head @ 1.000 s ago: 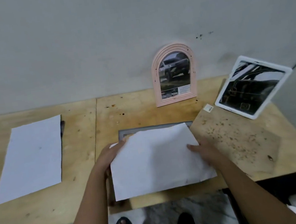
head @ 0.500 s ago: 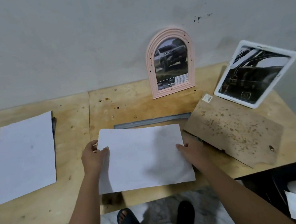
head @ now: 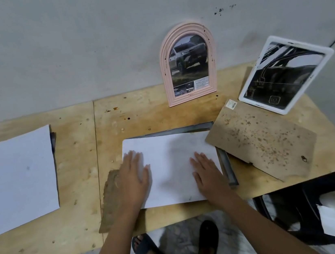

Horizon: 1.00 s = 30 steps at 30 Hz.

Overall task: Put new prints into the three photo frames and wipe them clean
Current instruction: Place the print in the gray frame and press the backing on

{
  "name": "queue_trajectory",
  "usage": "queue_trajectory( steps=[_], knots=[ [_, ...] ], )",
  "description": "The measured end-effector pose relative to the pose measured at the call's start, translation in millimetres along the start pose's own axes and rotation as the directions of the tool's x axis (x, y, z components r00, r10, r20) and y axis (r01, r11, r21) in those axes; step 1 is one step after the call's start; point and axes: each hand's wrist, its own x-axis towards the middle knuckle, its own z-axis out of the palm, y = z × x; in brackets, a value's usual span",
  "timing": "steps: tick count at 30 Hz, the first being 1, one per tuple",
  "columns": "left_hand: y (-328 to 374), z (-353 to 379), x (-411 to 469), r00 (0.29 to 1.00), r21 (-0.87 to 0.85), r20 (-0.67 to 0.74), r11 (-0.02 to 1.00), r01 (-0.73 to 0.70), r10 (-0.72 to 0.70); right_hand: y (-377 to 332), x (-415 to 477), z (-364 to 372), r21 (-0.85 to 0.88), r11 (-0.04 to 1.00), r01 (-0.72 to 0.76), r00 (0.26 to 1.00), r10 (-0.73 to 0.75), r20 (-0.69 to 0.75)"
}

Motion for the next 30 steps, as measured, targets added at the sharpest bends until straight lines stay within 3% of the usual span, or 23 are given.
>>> queue_trajectory(
  steps=[2,4,10,12,14,16,17,19,20,21,22,24,26,30],
  knots=[
    [1.4,15.6,-8.7,0.975,0.077,0.175,0.985,-0.152,0.137,6.5,4.0,-1.4,0.033,0.999,-0.008,1.000,0.008,-0.010],
    [-2.5,31.8,-17.0,0.945,0.189,0.298,0.963,-0.195,0.133,12.4,7.2,-5.0,0.077,0.997,-0.013,1.000,0.015,-0.026],
    [-1.9,50.4,-25.0,0.968,0.280,0.246,0.953,-0.116,0.045,16.8,7.9,-14.5,0.249,0.967,-0.048,0.993,0.073,-0.090],
    [-0.4,53.9,-26.5,0.973,0.302,0.229,0.949,-0.092,0.021,11.9,5.5,-19.3,0.332,0.942,-0.054,0.968,0.131,-0.213],
    [2.5,56.6,-27.9,0.978,0.309,0.209,0.949,-0.066,0.000,5.8,0.9,-24.0,0.432,0.896,-0.099,0.895,0.270,-0.355],
    [5.7,57.8,-28.2,0.980,0.314,0.195,0.949,-0.040,-0.023,1.1,-3.9,-29.6,0.669,0.707,-0.227,0.725,0.582,-0.368],
    [7.1,58.5,-27.9,0.981,0.313,0.189,0.949,-0.028,-0.033,1.0,-5.4,-32.7,0.824,0.507,-0.254,0.585,0.759,-0.286],
    [9.5,59.8,-27.0,0.982,0.313,0.181,0.950,-0.006,-0.053,6.0,-7.1,-42.5,0.996,-0.012,-0.089,0.293,0.956,0.038],
    [10.3,60.6,-26.7,0.981,0.314,0.181,0.949,0.002,-0.062,10.4,-8.0,-49.0,0.978,-0.205,0.034,0.195,0.961,0.194],
    [11.3,61.6,-26.6,0.981,0.312,0.183,0.950,0.007,-0.067,15.5,-9.4,-54.9,0.939,-0.322,0.120,0.141,0.942,0.305],
    [12.1,62.4,-26.5,0.981,0.308,0.184,0.951,0.008,-0.068,19.6,-10.9,-60.3,0.905,-0.391,0.167,0.124,0.919,0.374],
    [12.6,62.0,-26.1,0.981,0.298,0.179,0.954,0.012,-0.068,21.7,-11.6,-68.5,0.865,-0.463,0.194,0.156,0.885,0.438],
    [13.1,60.6,-26.0,0.980,0.290,0.186,0.957,0.010,-0.067,20.6,-9.9,-74.1,0.849,-0.495,0.185,0.186,0.866,0.465],
    [11.0,54.8,-24.5,0.982,0.286,0.186,0.958,-0.015,-0.040,26.2,-4.0,-76.7,0.840,-0.533,0.106,0.160,0.842,0.514]
  ],
)
